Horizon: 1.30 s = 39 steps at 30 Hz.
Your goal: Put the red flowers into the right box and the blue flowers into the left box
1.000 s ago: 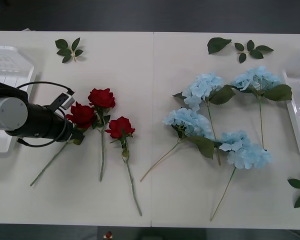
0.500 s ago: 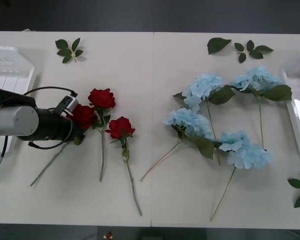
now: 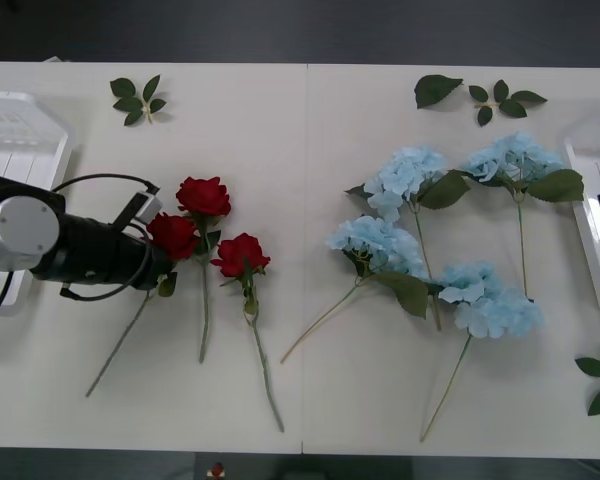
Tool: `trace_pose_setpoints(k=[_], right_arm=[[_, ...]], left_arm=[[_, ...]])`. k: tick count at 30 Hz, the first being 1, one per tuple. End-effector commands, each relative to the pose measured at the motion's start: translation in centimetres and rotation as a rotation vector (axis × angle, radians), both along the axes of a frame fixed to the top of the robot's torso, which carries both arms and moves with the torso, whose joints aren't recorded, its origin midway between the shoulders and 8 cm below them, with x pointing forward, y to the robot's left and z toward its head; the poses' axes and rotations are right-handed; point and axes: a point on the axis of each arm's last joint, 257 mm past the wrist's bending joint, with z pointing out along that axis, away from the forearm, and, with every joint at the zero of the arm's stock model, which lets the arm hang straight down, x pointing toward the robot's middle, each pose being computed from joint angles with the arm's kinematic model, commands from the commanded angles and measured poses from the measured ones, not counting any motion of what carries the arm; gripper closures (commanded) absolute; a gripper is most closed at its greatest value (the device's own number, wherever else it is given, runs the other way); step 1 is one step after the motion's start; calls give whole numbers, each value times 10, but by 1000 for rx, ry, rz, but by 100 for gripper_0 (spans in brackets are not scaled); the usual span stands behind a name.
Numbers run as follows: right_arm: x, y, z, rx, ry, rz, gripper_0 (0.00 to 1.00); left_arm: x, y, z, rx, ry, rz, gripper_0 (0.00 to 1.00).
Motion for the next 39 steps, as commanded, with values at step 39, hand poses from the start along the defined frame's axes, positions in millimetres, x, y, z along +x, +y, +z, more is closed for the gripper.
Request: trace_pose_setpoints(k=[39], right_arm=[[71, 106, -87, -59, -24, -81, 4]], left_arm=[[-10, -250, 312, -1133, -354, -78, 100]])
